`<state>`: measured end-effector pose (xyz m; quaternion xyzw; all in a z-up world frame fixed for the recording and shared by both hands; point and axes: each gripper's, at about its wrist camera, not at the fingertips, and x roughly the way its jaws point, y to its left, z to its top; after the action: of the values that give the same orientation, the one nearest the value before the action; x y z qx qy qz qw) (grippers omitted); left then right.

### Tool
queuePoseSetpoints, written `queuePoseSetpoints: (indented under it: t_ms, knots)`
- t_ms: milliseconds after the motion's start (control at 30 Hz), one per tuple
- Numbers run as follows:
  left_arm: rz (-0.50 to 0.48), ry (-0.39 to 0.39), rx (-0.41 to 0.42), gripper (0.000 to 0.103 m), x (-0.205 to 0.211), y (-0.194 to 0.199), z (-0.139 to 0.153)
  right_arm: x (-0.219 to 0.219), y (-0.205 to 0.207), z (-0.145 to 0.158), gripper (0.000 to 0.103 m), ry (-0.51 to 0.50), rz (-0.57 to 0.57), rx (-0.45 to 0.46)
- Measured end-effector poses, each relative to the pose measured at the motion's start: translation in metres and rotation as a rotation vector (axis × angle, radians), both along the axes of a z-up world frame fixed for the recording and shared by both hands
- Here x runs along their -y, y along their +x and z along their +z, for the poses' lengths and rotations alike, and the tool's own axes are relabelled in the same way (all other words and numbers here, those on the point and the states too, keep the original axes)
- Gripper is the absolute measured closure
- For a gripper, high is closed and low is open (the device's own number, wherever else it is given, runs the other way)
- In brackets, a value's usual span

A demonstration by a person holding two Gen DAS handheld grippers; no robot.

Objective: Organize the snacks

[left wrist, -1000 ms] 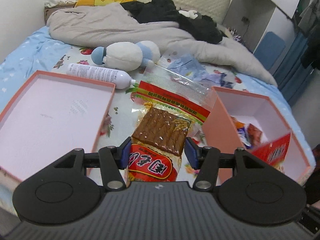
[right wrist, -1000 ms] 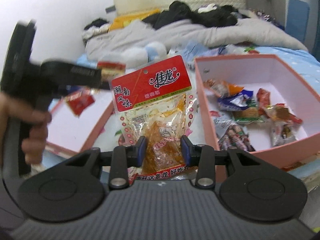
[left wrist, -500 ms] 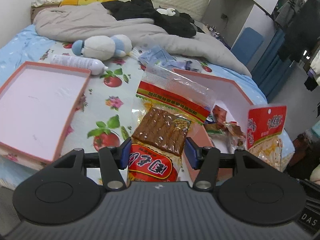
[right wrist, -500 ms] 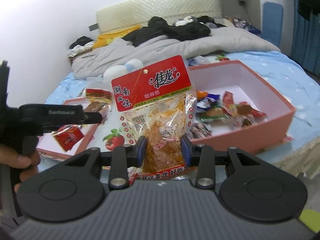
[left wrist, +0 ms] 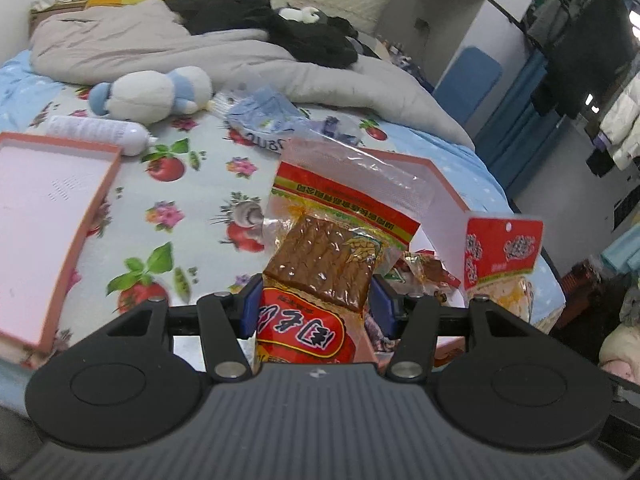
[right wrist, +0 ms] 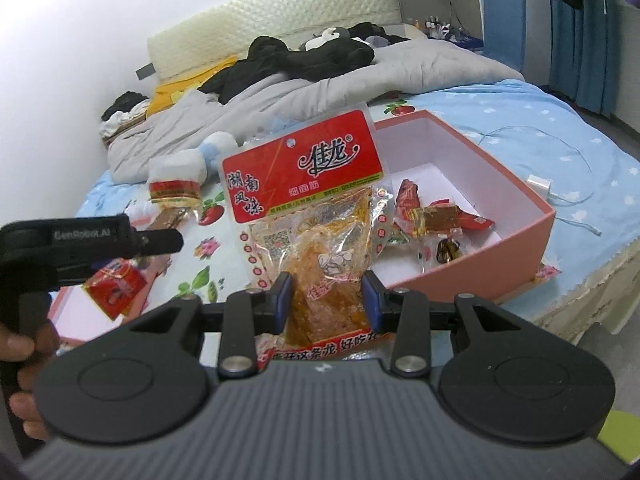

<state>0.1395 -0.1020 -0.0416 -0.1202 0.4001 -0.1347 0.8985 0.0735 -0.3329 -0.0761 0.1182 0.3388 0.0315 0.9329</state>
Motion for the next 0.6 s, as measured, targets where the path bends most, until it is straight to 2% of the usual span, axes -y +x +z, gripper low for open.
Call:
queuePoseSetpoints:
  t_ms: [167,433,600]
  knots:
    - [-0.039,0.017,-0.011,0.043,0.022,0.037,-0.004,0.011,0.028,-0.005,0.063,0.001,-0.007,-0.018]
    - [-0.103,-0.019,-0.043,0.043,0.058,0.096,-0.016,0.039,0.08,-0.015,0.062,-0.012,-0.05,-0.056]
    - [-0.135,-0.012,-0.046,0.042,0.082,0.132,-0.026,0.051,0.106,-0.023,0.061,-0.016,-0.056,-0.073]
